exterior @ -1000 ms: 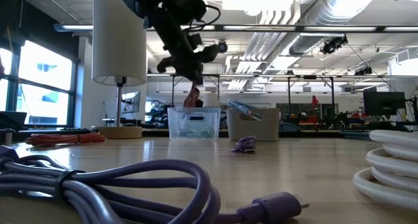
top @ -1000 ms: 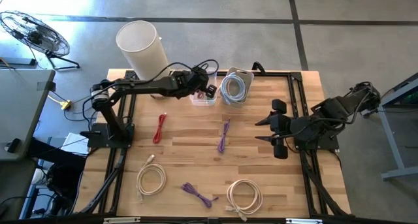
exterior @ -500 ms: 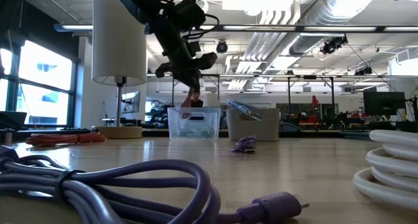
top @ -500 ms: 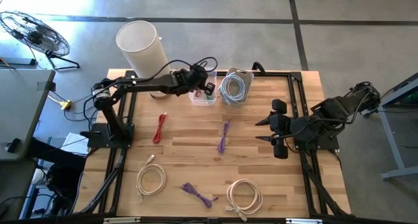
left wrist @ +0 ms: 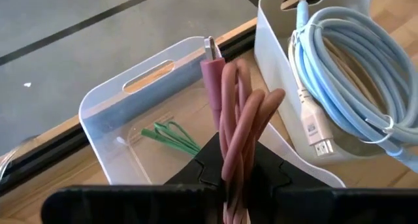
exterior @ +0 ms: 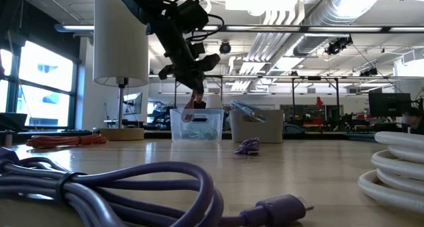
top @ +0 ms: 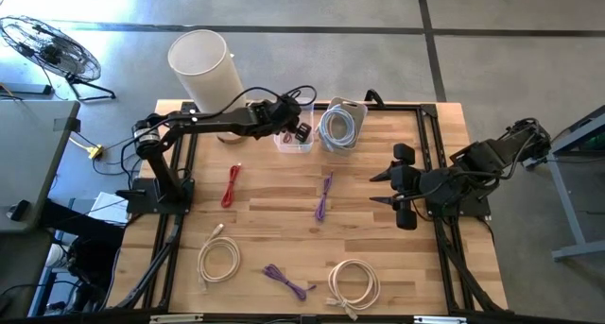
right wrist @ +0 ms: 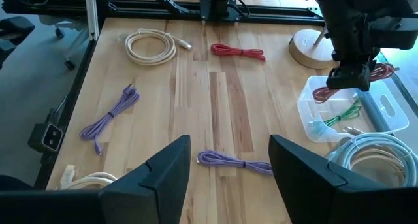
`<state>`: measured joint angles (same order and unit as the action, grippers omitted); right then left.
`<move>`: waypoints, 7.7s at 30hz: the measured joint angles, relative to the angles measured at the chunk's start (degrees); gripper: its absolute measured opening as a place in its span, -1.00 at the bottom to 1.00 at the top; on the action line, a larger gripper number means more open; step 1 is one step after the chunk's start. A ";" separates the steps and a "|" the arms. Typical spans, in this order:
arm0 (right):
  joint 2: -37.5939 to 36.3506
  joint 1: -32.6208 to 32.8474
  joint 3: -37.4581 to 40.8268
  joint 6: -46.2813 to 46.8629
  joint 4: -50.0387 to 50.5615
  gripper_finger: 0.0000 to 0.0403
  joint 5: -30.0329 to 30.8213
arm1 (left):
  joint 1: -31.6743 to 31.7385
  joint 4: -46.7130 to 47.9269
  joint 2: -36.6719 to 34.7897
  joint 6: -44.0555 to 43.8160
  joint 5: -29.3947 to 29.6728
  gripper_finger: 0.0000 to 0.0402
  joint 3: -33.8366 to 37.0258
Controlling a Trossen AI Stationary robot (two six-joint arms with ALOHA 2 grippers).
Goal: Pick & Place USB Port
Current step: Put the pink charger cable into the transparent bin, then put the red charger cable into the transparent bin
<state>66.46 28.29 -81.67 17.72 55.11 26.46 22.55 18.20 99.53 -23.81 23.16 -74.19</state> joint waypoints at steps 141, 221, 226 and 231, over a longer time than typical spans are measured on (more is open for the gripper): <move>0.02 -0.17 0.05 -3.12 2.47 -0.01 -2.71 | -18.66 38.47 -14.97 -21.98 -21.40 0.27 26.32; 0.02 0.00 0.00 0.42 2.95 -0.01 -3.91 | -6.55 4.75 -14.19 -3.92 -11.97 -0.94 -8.07; 0.02 2.05 0.00 2.72 2.96 -0.01 -4.45 | -4.72 1.71 -10.62 -9.91 -11.56 -0.94 -8.00; 0.29 5.33 0.00 5.29 2.97 -0.01 -1.97 | -5.03 1.49 -6.51 -18.40 -6.05 -0.94 -7.96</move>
<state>66.74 33.62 -81.67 23.01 58.08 24.48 17.52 19.69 93.02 -42.22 17.11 -82.15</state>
